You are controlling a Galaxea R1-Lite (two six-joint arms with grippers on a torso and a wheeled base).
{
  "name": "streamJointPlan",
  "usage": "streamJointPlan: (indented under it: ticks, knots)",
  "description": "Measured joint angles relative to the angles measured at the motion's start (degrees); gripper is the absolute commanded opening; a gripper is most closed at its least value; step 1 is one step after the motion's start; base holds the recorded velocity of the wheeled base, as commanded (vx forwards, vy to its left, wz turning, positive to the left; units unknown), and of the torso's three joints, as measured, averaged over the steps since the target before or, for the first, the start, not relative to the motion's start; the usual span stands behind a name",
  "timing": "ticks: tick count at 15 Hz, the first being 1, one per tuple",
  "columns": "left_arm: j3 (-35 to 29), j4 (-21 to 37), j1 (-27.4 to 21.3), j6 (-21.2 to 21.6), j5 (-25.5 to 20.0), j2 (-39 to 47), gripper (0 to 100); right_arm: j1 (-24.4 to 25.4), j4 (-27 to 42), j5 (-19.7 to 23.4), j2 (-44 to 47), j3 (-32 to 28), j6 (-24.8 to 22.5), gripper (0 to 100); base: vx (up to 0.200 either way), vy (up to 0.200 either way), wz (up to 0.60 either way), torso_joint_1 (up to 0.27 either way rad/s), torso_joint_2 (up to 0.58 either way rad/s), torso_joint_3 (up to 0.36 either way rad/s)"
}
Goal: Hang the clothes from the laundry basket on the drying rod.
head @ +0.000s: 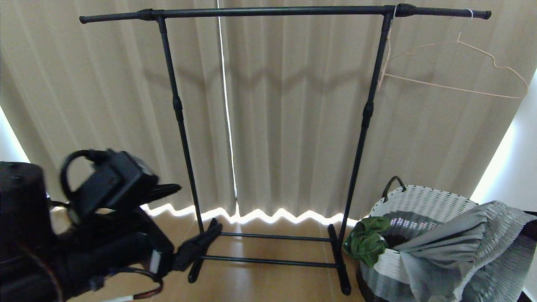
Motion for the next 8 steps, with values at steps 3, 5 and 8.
streamJointPlan:
  ticks: [3, 5, 8]
  knots:
    - [-3.18, -1.34, -12.48, -2.39, 8.51, 10.47, 100, 4.08, -1.8, 0.16, 0.2, -1.96, 2.5, 0, 0.0, 0.0, 0.0, 0.0, 0.0, 0.0]
    - [-3.95, -3.85, -19.98, -5.89, 14.12, 16.46, 100, 5.88, -5.21, 0.21, 0.87, -2.13, 3.86, 0, 0.0, 0.0, 0.0, 0.0, 0.0, 0.0]
    - [-6.42, -11.45, -26.38, -11.36, 15.68, 25.17, 100, 8.94, -6.75, 0.18, 1.63, -2.33, 8.22, 0, 0.0, 0.0, 0.0, 0.0, 0.0, 0.0]
